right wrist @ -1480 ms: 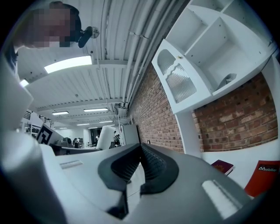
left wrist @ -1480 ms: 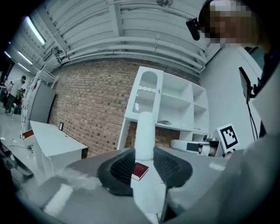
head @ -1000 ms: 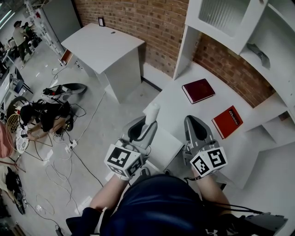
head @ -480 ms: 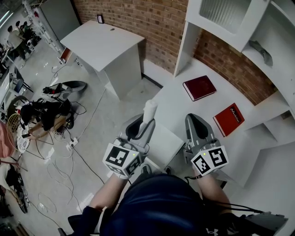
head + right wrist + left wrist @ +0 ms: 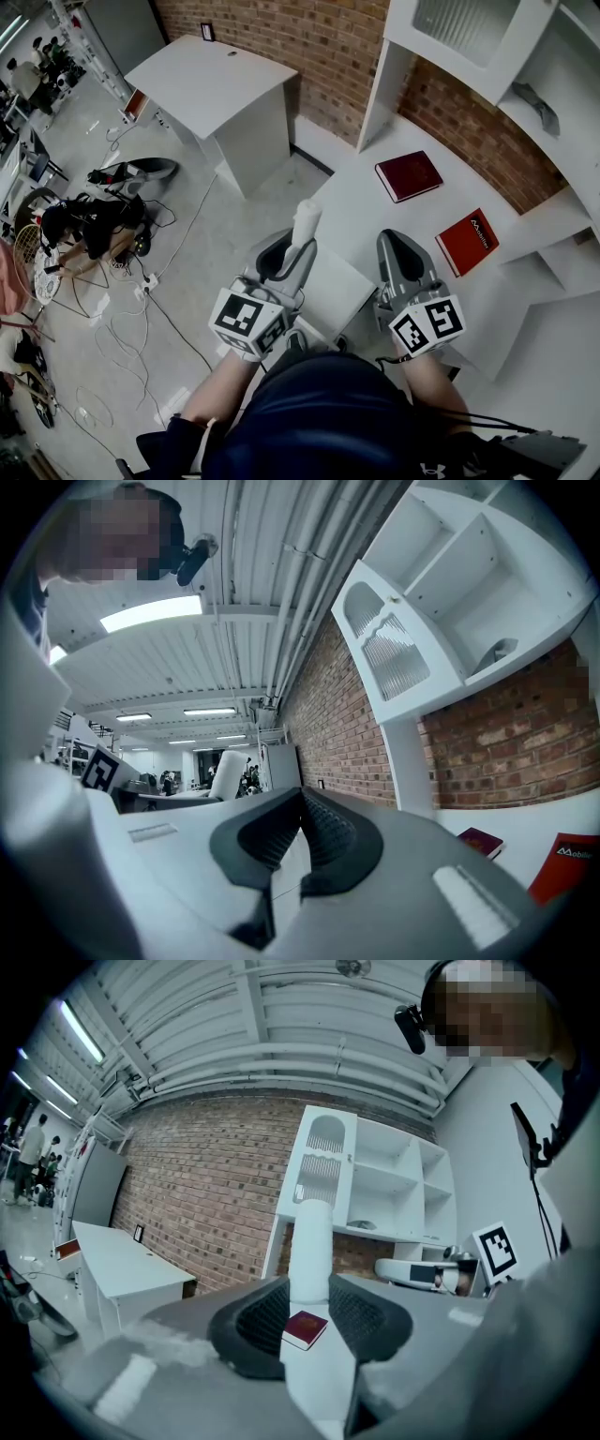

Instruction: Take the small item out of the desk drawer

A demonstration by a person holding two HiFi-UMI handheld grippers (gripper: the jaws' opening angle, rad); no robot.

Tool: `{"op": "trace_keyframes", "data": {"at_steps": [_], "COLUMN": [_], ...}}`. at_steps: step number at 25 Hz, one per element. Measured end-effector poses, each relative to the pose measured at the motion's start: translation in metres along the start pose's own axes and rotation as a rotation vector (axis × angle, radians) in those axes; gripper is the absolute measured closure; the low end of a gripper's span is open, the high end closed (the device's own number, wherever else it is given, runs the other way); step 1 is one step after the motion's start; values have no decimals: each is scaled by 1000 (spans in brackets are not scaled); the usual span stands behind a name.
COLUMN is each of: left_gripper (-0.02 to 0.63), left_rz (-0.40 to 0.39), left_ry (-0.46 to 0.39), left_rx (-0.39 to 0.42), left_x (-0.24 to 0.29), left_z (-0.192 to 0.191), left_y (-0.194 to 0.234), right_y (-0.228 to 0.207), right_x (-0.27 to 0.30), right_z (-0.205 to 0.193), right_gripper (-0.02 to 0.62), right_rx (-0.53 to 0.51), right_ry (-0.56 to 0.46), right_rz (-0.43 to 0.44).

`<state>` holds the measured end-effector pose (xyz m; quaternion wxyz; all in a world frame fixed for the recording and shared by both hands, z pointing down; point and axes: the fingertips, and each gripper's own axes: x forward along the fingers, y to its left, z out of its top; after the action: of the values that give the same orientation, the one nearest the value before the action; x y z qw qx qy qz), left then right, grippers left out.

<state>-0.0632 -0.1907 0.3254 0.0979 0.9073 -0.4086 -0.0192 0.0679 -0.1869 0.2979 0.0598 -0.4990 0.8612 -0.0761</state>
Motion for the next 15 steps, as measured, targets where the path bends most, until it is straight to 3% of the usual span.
{"op": "trace_keyframes", "data": {"at_steps": [15], "left_gripper": [469], "left_rz": [14], "left_ry": [14], "left_rx": [-14], "left_x": [1], "left_z": [1], "left_y": [1], "right_y": [-5], "right_x": [-3], "right_z": [-5], "right_gripper": [594], "right_rx": [28], "right_ry": [11], "right_rz": [-5]}}
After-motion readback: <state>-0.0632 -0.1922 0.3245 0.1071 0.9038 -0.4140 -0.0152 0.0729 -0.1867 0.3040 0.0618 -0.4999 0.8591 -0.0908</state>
